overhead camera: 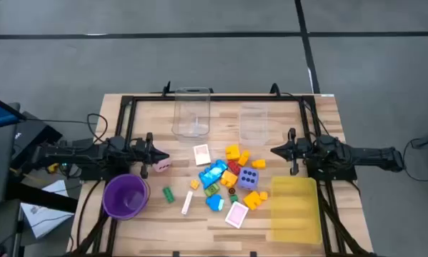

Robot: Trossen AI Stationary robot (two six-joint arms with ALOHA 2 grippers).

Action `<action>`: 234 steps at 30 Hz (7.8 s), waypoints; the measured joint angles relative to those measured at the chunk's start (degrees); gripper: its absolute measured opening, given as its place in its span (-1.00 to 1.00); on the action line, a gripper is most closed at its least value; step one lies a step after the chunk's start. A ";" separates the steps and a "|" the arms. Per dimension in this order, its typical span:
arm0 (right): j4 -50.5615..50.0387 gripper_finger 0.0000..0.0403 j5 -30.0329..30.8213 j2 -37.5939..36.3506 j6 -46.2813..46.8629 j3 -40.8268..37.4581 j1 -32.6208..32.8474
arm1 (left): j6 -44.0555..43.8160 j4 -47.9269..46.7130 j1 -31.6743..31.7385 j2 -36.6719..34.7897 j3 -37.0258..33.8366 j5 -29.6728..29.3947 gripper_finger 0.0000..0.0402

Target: Pick & Place Toys

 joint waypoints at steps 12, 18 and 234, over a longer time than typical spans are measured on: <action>-0.01 -0.98 0.01 0.02 0.00 -0.01 0.00 | 0.00 0.00 0.01 -0.01 0.01 0.01 -0.99; -0.02 -0.98 0.01 0.00 0.01 0.01 0.01 | 0.01 0.01 0.01 0.00 0.01 0.02 -0.99; 29.57 0.45 1.04 5.29 38.98 16.69 -0.40 | 45.38 -59.23 2.53 60.57 39.27 -5.96 0.80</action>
